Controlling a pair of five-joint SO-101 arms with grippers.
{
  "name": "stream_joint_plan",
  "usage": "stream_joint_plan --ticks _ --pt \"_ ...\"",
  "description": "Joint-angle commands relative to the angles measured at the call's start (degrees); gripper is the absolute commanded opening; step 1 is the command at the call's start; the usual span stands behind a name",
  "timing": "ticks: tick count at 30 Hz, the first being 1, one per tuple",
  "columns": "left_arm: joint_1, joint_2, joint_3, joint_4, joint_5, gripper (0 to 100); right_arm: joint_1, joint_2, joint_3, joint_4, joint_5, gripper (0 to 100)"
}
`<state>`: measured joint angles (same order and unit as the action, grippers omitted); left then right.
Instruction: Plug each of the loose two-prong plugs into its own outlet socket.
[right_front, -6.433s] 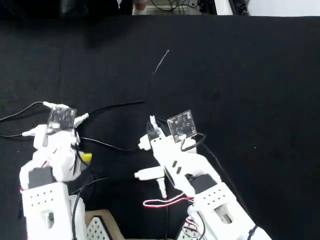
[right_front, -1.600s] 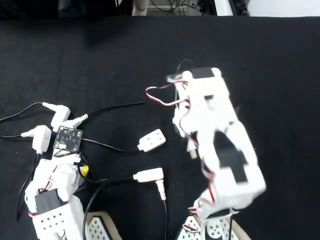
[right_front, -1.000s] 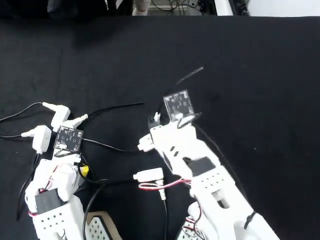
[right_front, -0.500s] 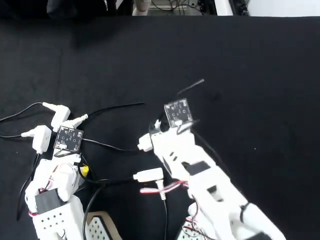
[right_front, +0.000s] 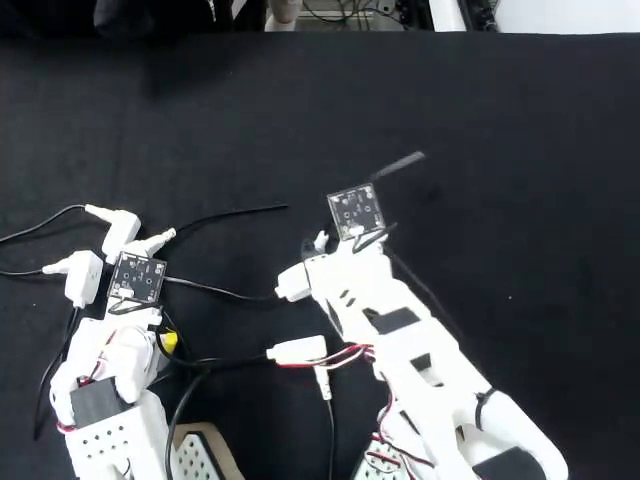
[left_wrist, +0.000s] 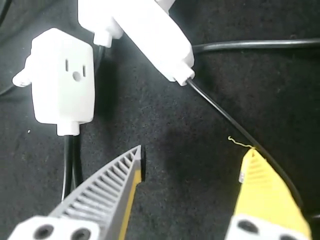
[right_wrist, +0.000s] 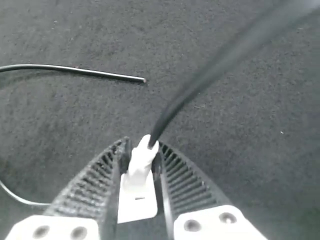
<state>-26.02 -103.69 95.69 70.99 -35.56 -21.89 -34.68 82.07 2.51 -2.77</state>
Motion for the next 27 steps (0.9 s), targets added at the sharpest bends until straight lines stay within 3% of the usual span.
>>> stream_joint_plan --ticks 1,14,27 --pt "-0.4 -0.5 -0.2 0.0 -0.4 31 1.5 -1.6 2.9 1.8 1.6 1.1" --pt "-0.4 -0.5 -0.2 0.0 -0.4 31 1.0 -10.1 3.9 15.2 1.8 1.1" --pt "-0.4 -0.5 -0.2 0.3 -0.4 31 -8.4 -10.1 2.4 20.0 4.0 1.1"
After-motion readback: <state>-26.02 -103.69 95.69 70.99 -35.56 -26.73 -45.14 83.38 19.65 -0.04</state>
